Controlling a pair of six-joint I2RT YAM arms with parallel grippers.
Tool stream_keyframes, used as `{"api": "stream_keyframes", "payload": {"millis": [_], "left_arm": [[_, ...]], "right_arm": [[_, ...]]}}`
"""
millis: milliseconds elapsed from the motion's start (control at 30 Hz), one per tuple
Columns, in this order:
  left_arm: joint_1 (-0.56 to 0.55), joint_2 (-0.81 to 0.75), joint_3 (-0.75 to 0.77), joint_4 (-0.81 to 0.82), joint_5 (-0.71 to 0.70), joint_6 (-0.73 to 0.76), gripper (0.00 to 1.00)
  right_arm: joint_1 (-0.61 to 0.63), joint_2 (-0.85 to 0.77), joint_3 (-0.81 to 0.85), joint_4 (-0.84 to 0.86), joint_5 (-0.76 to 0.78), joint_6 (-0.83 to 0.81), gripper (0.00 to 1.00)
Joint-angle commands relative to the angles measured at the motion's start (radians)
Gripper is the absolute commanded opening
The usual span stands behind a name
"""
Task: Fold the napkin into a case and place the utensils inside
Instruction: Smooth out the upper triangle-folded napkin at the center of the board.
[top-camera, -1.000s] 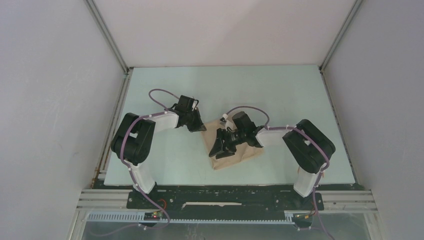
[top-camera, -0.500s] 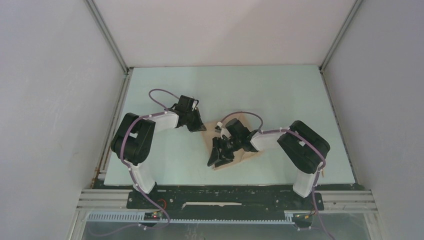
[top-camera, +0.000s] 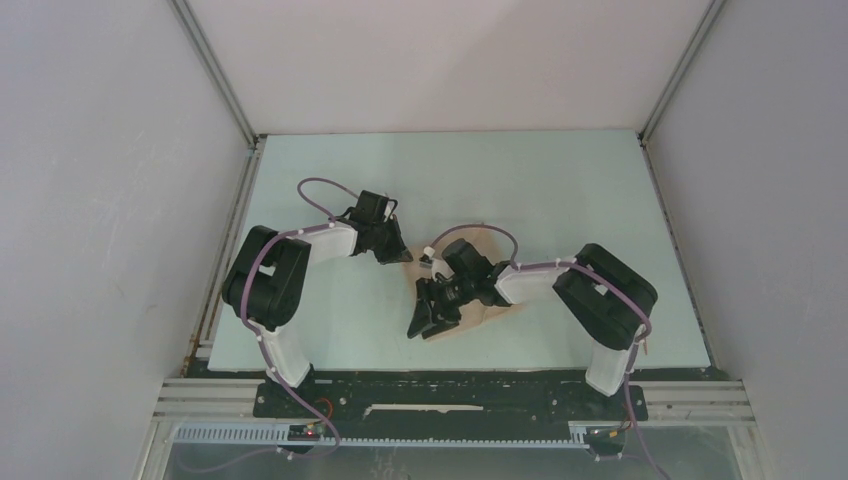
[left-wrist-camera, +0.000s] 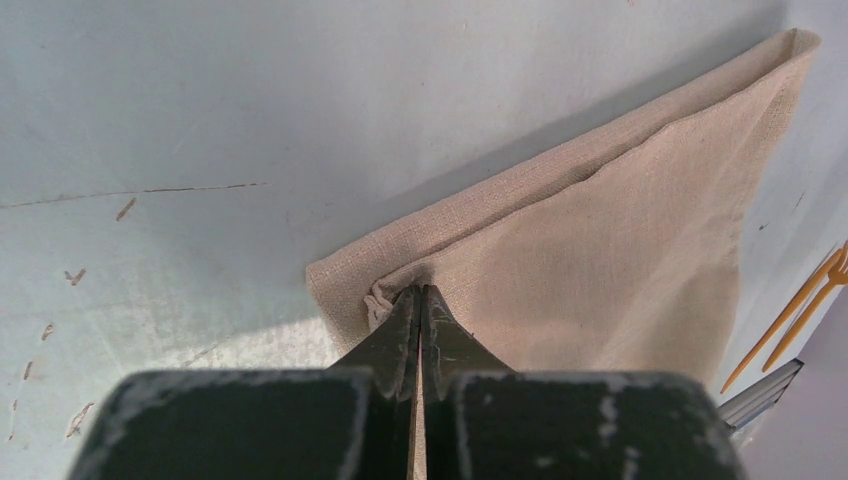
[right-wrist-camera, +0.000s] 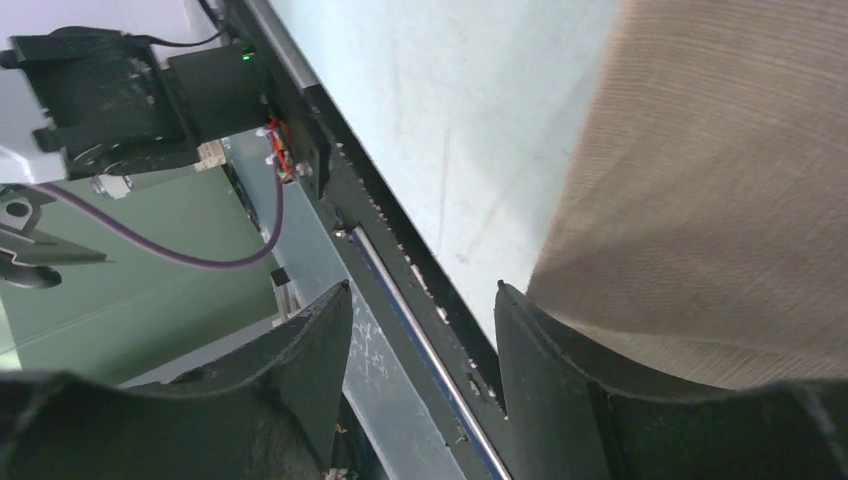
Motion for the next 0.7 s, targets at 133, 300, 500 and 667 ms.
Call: {"api": "stream_keyframes", "payload": {"millis": [133, 300, 500, 667], "left_arm": [[0.008, 0.045, -0.021, -0.050, -0.103, 0.025, 0.00], [0.008, 0.044, -0.021, -0.051, -0.108, 0.026, 0.00], [0.008, 0.046, -0.019, -0.051, -0.105, 0.029, 0.00], [0.008, 0.048, -0.017, -0.056, -0.105, 0.034, 0.00]], "right_arm": [[0.001, -0.043, -0.029, -0.176, 0.121, -0.093, 0.61], [-0.020, -0.299, -0.030, -0.423, 0.303, -0.130, 0.69], [-0.203, -0.531, -0.230, -0.369, 0.459, 0.103, 0.84], [-0.359, -0.712, -0.431, -0.211, 0.495, 0.312, 0.86]]}}
